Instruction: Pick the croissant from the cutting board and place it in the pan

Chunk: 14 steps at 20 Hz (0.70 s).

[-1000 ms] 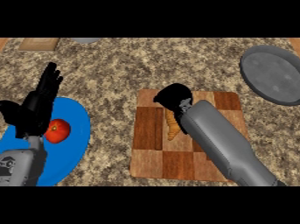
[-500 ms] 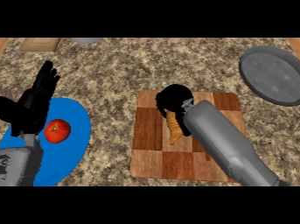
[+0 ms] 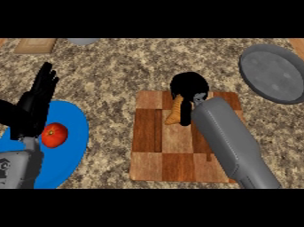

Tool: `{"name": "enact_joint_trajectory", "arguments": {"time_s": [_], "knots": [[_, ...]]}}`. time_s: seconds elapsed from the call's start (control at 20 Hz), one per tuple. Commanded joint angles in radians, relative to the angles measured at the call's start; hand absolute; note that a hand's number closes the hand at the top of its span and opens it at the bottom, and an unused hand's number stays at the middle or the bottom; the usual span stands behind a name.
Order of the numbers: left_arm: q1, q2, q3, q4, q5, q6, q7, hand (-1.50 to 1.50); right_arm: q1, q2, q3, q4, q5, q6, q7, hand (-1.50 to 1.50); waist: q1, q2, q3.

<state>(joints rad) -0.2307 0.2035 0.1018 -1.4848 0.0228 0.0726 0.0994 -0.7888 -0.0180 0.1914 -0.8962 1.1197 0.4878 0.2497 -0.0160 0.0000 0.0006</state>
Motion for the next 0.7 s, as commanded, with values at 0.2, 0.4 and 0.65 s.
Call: {"name": "enact_joint_trajectory", "arguments": {"time_s": [0.2,0.4,0.65], "knots": [[-0.039,-0.002,-0.006,0.019,0.007,-0.014,0.001,0.00,-0.109,0.018,-0.169,-0.060,0.079,-0.423,0.534,1.50,0.035,0.008,-0.001],[-0.020,-0.034,-0.049,0.001,-0.029,0.008,0.006,0.00,-0.234,0.018,-0.155,-0.069,0.104,-0.531,0.701,1.50,0.054,0.004,-0.001],[0.021,-0.001,-0.005,0.024,-0.001,-0.030,-0.055,0.00,-0.268,-0.022,-0.198,-0.027,0.178,-0.644,0.744,1.50,0.031,0.004,-0.001]]}}
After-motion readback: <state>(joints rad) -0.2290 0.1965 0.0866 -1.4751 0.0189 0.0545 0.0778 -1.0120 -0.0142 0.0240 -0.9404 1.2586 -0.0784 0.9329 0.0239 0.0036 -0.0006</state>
